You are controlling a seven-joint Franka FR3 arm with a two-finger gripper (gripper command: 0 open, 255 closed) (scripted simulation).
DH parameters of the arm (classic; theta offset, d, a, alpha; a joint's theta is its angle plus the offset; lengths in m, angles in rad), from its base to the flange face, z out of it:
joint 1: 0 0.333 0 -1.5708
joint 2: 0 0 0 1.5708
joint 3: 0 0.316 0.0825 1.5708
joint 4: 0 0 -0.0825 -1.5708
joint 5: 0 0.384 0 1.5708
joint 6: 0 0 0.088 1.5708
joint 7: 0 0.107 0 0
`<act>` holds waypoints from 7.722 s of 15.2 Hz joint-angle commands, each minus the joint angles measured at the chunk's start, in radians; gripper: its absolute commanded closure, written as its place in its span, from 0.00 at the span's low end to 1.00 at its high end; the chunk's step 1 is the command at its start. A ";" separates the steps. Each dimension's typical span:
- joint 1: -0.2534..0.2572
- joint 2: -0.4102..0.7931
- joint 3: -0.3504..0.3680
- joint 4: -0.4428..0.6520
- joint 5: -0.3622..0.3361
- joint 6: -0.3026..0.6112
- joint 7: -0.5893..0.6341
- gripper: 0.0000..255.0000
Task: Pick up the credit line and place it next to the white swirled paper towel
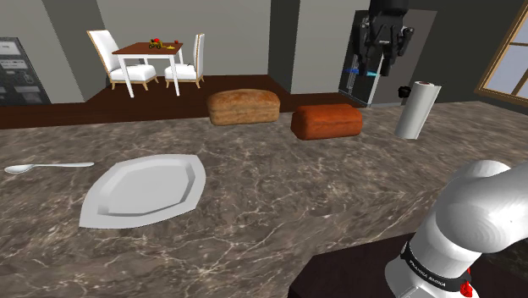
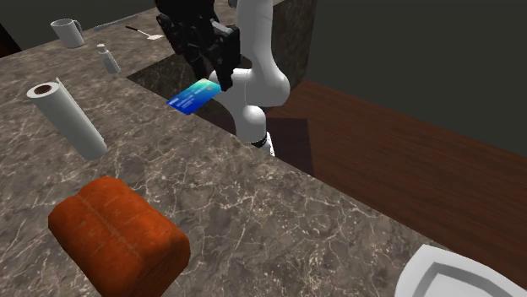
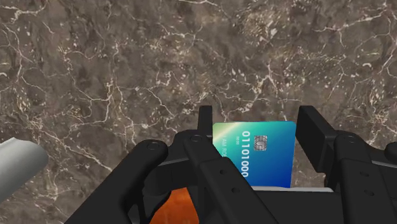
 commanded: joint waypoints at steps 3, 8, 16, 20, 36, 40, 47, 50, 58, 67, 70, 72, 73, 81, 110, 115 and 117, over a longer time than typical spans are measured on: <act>-0.018 0.007 -0.090 0.022 -0.070 -0.020 -0.108 1.00; -0.035 0.037 -0.199 0.060 -0.150 -0.025 -0.239 1.00; -0.053 0.142 -0.382 0.175 -0.249 -0.016 -0.459 1.00; -0.056 0.224 -0.485 0.260 -0.275 -0.006 -0.578 1.00; -0.348 0.972 -0.944 0.906 0.118 -0.064 -1.250 1.00; -0.691 1.225 -0.872 1.301 0.325 -0.220 -1.326 1.00; -0.480 1.095 -0.925 0.950 0.205 -0.014 -1.321 1.00; -0.430 1.061 -0.934 0.856 0.177 0.049 -1.312 1.00; -0.341 0.998 -0.948 0.660 0.127 0.192 -1.288 1.00; -0.287 0.961 -0.952 0.493 0.099 0.330 -1.270 1.00; -0.277 0.955 -0.952 0.446 0.095 0.372 -1.266 1.00; -0.271 0.953 -0.951 0.416 0.094 0.400 -1.265 1.00; -0.269 0.953 -0.951 0.402 0.094 0.413 -1.264 1.00; -0.259 0.960 -0.944 0.300 0.103 0.518 -1.266 1.00; -0.276 0.992 -0.932 0.316 0.127 0.523 -1.274 0.00; -0.276 0.992 -0.932 0.316 0.127 0.523 -1.274 0.00; -0.276 0.992 -0.932 0.316 0.127 0.523 -1.274 0.00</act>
